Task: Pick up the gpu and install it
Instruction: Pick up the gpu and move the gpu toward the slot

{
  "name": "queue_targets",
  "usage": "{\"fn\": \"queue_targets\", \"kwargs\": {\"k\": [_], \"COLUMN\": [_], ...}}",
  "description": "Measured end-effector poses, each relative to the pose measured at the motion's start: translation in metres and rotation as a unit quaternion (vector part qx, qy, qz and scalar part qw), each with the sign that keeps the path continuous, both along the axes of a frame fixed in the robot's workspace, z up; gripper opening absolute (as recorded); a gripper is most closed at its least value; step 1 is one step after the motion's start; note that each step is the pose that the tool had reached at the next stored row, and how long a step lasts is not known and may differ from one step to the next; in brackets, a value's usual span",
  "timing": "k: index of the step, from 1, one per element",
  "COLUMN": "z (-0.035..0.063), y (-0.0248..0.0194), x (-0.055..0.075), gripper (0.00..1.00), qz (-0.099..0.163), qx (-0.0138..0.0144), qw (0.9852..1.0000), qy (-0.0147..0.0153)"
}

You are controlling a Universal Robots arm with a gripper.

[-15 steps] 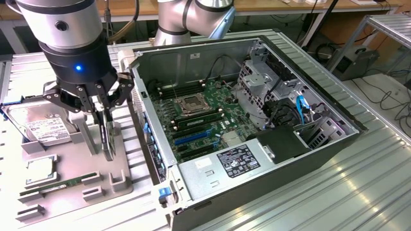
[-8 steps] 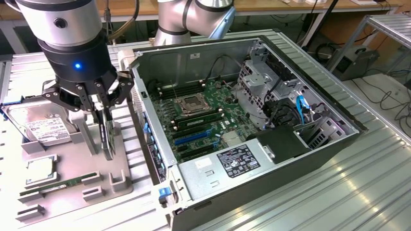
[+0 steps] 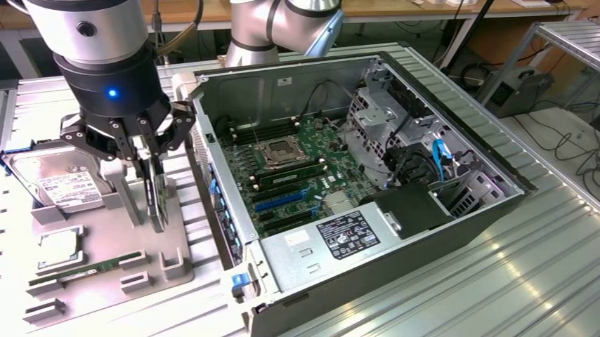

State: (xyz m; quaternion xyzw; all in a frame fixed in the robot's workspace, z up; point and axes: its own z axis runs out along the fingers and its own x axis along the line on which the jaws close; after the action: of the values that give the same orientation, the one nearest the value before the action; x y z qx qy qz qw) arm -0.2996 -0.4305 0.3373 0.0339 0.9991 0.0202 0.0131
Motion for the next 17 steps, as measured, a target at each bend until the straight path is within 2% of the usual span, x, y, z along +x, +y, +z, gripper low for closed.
{"fn": "queue_targets", "kwargs": {"k": [17], "z": [0.0056], "y": [0.0000], "x": [0.0000], "gripper": [0.26], "qz": [0.000], "qx": [0.0000], "qw": [1.0000], "qy": [0.0000]}}
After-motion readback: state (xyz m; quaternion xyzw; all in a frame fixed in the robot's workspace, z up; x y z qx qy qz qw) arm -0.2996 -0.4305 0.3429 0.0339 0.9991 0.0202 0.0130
